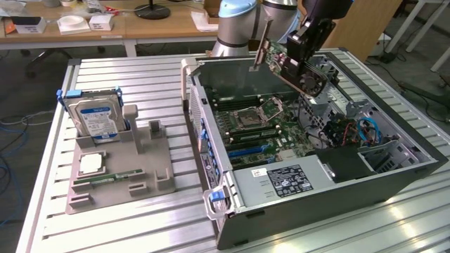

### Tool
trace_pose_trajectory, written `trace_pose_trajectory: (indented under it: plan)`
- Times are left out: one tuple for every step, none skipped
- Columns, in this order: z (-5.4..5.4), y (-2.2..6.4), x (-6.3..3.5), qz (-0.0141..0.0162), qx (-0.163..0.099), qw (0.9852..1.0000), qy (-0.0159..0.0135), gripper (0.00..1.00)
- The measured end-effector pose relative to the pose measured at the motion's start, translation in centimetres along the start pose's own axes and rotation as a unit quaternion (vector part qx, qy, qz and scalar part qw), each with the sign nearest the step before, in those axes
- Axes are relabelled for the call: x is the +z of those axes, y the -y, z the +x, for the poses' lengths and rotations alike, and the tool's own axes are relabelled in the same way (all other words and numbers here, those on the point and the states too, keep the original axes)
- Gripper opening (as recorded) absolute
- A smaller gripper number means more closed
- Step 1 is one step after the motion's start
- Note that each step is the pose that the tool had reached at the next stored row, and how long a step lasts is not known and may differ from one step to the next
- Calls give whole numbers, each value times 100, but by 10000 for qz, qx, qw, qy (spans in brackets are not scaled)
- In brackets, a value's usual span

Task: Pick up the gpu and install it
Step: 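Insert the gpu into the slot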

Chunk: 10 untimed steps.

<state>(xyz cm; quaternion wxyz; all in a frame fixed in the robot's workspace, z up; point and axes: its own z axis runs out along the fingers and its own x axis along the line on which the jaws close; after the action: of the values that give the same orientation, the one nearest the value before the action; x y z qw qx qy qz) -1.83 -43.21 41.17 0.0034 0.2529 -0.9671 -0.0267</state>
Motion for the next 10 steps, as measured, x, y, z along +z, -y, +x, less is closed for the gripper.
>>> trace_pose_trajectory:
  plan:
    - [0,0,1,-1,-75,10000,-4,27]
    - [0,0,3,-2,-165,9999,-8,27]
    - [0,0,4,-2,-250,9997,-13,27]
    - [0,0,5,-3,-334,9994,-17,27]
    - [1,0,6,-3,-416,9991,-22,27]
    - [1,0,7,-4,-497,9988,-26,27]
    - [1,0,8,-4,-570,9984,-30,27]
    - [2,0,8,-4,-645,9979,-35,27]
    - [2,0,8,-5,-712,9975,-38,27]
    - [3,1,9,-5,-777,9970,-42,27]
